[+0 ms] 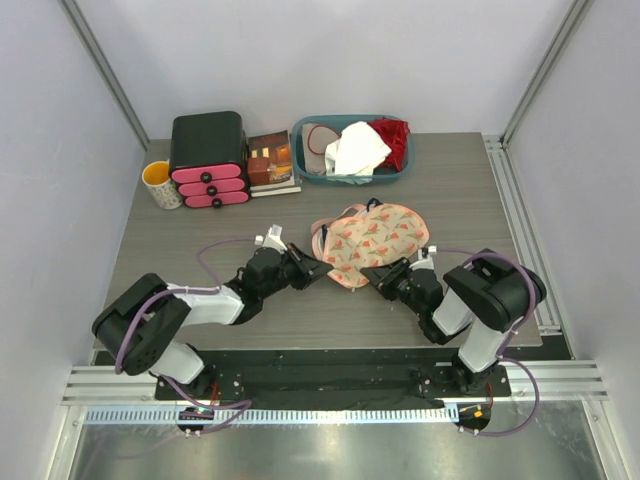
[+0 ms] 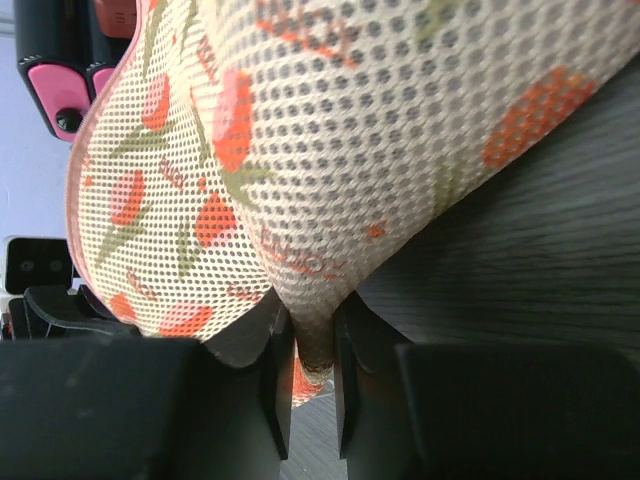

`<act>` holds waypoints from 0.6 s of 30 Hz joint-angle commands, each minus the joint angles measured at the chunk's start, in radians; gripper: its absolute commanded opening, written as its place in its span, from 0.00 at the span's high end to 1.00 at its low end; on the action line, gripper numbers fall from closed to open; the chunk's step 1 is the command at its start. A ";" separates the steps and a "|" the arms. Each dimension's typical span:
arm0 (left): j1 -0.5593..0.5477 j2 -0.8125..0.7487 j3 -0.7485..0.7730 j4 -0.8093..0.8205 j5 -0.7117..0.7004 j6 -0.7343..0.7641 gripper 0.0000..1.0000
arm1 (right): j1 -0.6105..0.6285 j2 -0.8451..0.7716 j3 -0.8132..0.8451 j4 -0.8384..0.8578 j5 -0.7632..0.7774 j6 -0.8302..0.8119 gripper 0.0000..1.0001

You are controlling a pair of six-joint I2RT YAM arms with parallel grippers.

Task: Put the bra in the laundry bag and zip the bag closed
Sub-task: Pick up the laundry bag at the center of the board.

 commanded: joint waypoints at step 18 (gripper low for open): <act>-0.251 -0.299 0.191 -0.803 -0.643 0.396 0.55 | 0.024 -0.437 0.211 -0.800 0.136 0.021 0.88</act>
